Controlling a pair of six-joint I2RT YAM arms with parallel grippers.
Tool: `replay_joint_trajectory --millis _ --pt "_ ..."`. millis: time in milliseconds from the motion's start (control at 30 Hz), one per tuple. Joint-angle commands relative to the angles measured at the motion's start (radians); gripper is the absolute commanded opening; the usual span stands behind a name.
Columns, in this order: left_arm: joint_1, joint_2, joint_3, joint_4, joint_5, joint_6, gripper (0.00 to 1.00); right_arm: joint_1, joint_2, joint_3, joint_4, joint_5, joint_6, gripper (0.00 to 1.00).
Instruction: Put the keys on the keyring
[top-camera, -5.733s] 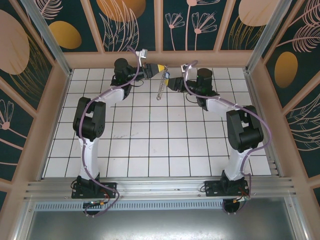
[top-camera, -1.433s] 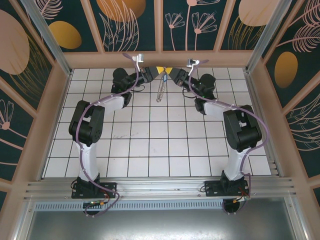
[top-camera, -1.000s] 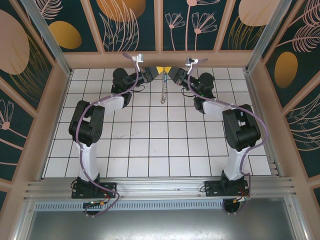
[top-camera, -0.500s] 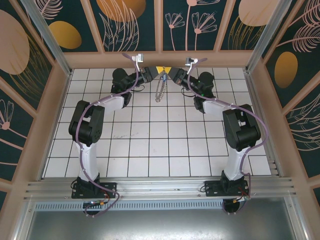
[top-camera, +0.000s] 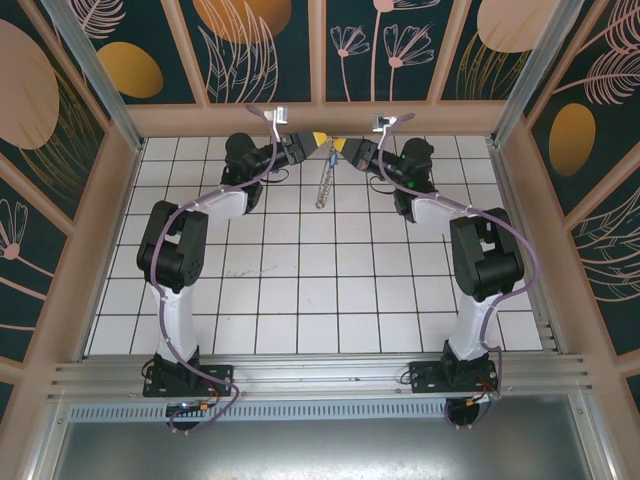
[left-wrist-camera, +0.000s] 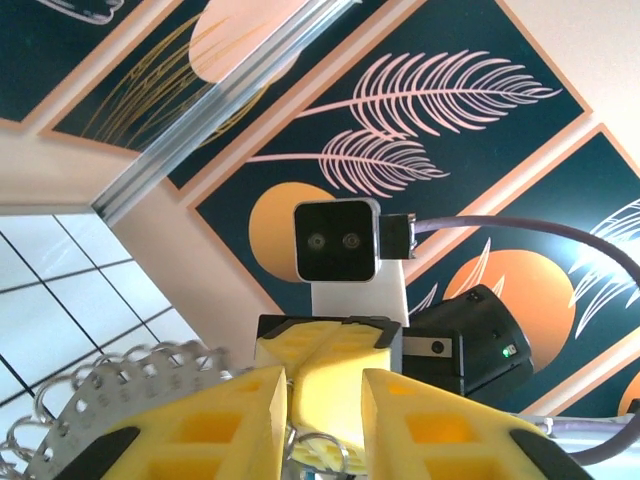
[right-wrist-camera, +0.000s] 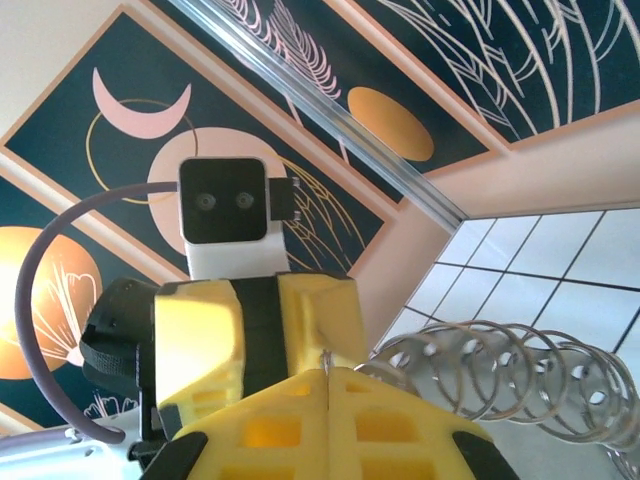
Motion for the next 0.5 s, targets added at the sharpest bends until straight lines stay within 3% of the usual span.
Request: replay_joint_trajectory --millis 0,233,467 --pt "0.021 -0.052 0.054 -0.029 0.031 0.06 0.27 -0.031 -0.03 0.052 -0.016 -0.089 -0.056 0.0" --pt "0.025 -0.031 0.166 -0.346 0.116 0.275 0.28 -0.06 -0.005 0.109 -0.121 -0.195 -0.134 0.0" --pt "0.024 0.014 0.241 -0.475 0.188 0.346 0.26 -0.062 0.044 0.159 -0.111 -0.276 -0.117 0.0"
